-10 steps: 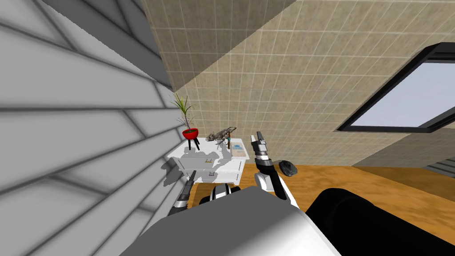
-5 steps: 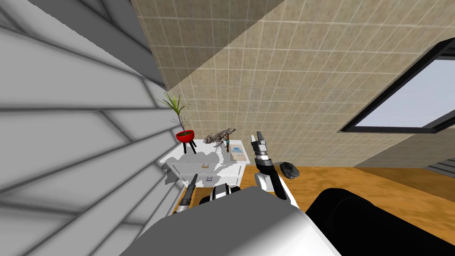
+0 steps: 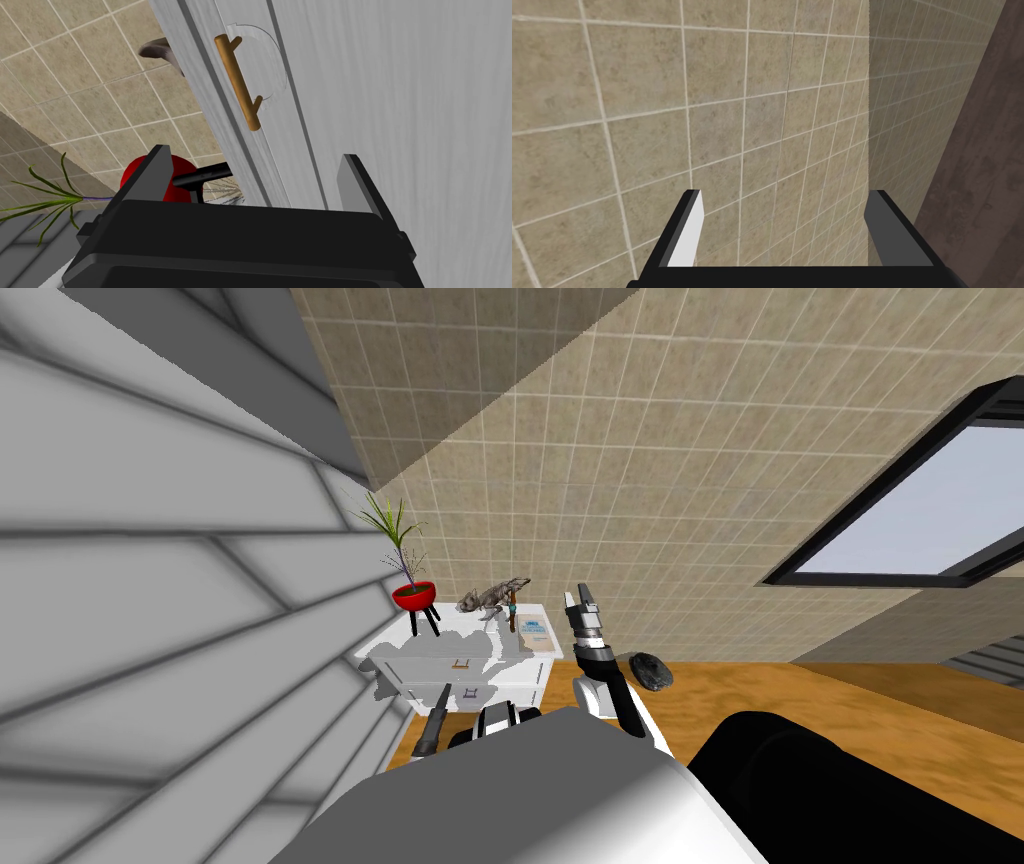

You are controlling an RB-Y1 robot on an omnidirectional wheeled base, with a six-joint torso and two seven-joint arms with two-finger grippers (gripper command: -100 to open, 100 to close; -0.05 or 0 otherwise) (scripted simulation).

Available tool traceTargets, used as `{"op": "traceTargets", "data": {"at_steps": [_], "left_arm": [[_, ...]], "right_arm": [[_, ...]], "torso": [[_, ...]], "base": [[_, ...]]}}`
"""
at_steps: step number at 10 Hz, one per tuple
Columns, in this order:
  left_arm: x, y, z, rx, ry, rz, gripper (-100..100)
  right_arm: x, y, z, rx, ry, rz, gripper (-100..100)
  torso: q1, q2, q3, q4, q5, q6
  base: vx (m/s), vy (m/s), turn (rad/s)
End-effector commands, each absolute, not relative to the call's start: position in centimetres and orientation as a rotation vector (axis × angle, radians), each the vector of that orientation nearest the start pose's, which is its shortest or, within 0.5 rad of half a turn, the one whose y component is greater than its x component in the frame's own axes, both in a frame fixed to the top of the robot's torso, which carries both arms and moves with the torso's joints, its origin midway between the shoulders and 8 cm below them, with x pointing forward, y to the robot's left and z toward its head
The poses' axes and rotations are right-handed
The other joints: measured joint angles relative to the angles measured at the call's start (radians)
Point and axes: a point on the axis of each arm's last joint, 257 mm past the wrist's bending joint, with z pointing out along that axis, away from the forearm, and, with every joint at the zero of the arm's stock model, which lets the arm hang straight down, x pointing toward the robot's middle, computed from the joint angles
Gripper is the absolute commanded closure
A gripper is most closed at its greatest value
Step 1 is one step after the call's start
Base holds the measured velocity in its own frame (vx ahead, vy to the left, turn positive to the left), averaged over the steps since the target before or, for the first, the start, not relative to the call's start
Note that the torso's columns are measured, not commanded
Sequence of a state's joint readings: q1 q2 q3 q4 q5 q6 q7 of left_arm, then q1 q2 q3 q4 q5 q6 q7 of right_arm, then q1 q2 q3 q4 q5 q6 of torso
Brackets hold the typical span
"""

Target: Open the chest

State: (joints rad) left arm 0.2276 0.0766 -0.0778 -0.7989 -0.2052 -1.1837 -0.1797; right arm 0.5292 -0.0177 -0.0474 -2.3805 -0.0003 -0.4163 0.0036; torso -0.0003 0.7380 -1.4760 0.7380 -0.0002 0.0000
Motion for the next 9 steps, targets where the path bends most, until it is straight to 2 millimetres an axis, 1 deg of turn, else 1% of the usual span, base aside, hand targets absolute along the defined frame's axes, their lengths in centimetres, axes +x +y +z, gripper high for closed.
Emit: {"op": "traceTargets", "data": {"at_steps": [1,8,9], "left_arm": [[33.0,19.2,-38.3,-0.725,1.325,-1.180,-100],[33.0,19.2,-38.3,-0.725,1.325,-1.180,-100],[33.1,20.3,-38.3,-0.700,1.340,-1.165,-100]], "right_arm": [[33.3,-29.3,4.5,0.644,0.631,1.240,0],[33.3,-29.3,4.5,0.644,0.631,1.240,0],[33.3,-29.3,4.5,0.644,0.631,1.240,0]], "torso": [[0.000,0.000,0.000,0.000,0.000,0.000],[0.001,0.000,0.000,0.000,0.000,0.000],[0.001,0.000,0.000,0.000,0.000,0.000]], "base": [[0.003,0.004,-0.012],[0.001,0.002,-0.005],[-0.007,0.002,-0.004]]}}
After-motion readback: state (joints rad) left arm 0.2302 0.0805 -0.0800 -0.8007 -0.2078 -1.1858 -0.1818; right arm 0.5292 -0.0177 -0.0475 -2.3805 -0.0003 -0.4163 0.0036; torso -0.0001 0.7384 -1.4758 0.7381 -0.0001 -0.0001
